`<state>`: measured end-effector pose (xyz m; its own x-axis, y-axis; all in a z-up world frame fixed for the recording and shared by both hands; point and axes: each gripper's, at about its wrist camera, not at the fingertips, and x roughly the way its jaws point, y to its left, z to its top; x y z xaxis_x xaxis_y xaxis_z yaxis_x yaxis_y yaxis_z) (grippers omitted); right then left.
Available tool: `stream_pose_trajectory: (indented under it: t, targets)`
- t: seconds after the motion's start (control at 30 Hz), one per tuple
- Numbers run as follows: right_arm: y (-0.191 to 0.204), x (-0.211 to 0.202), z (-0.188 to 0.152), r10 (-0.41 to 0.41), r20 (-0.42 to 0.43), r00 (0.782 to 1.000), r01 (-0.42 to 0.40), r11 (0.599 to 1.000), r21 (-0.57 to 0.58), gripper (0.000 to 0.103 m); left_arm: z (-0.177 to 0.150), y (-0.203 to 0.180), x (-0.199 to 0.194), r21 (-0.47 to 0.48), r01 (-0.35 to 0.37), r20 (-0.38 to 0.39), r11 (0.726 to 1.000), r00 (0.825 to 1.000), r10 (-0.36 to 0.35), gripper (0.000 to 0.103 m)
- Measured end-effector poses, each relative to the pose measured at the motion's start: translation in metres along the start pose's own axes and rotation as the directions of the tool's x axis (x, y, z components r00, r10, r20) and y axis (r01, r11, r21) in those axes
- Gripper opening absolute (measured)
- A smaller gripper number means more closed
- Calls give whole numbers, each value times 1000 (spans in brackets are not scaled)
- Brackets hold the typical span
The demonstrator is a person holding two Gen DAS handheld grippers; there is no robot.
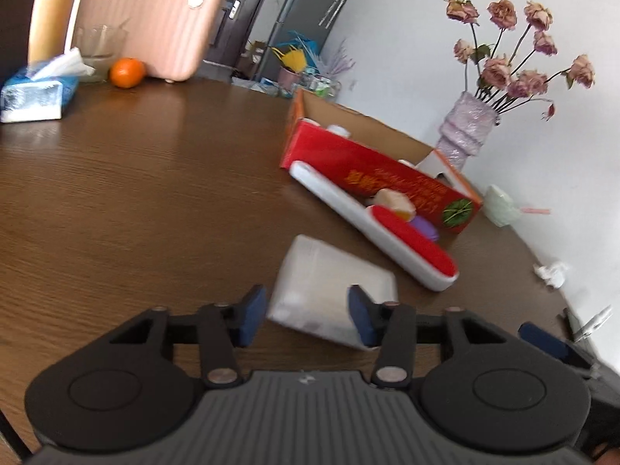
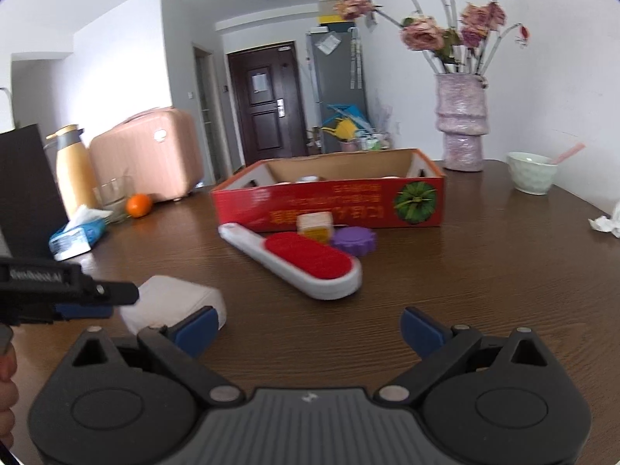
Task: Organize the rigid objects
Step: 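Grasp the clear plastic container with the left gripper, then the right gripper grasps it too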
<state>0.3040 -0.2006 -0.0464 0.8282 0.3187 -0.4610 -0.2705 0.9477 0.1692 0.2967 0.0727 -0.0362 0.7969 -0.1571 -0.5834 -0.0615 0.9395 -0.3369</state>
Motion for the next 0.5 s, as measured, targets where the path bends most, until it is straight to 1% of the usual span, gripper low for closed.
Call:
stream_pose_trajectory:
  t: [0.03,0.07,0.13,0.17,0.2,0.23,0.27,0.33,0.4,0.43,0.47,0.5]
  targets:
    - [5,1,-1,14,-1,1000,-14,1000,-2,100,0,1,0,8,-5,-5,1000,1000,5,34]
    - [11,2,-2,27,-7,1000,-27,1000,-6,100,1,4,-1,11,10,-3,1000,1000,-10,34]
    - [21,7,-2,56,-22,998,-56,998,-20,94,6,6,-4,-4,28,18,1000,999,-28,34]
    - [24,10,-1,67,-34,997,-68,997,-24,89,9,8,-8,8,52,40,999,998,-53,36]
    - [27,13,0,73,-39,997,-73,997,-17,86,13,7,-7,33,75,62,997,995,-77,42]
    - [28,15,3,80,-39,996,-80,997,-6,86,17,6,-7,52,81,73,995,994,-85,44]
    - [29,19,5,93,-43,995,-92,996,12,86,21,6,-4,62,77,68,995,994,-81,44]
    - [28,27,10,129,-54,990,-124,989,76,82,27,5,5,86,78,39,993,996,-82,44]
    - [26,39,14,178,-71,982,-166,975,148,71,29,9,20,66,74,16,995,997,-76,44]
    - [26,46,14,205,-78,976,-188,966,179,69,29,14,31,33,76,-32,997,997,-75,46]
    - [28,53,14,230,-84,970,-210,957,199,61,26,19,38,-11,123,-54,992,991,-124,48]
    - [30,61,12,243,-96,965,-218,953,211,47,23,23,42,-45,184,-71,982,980,-186,46]
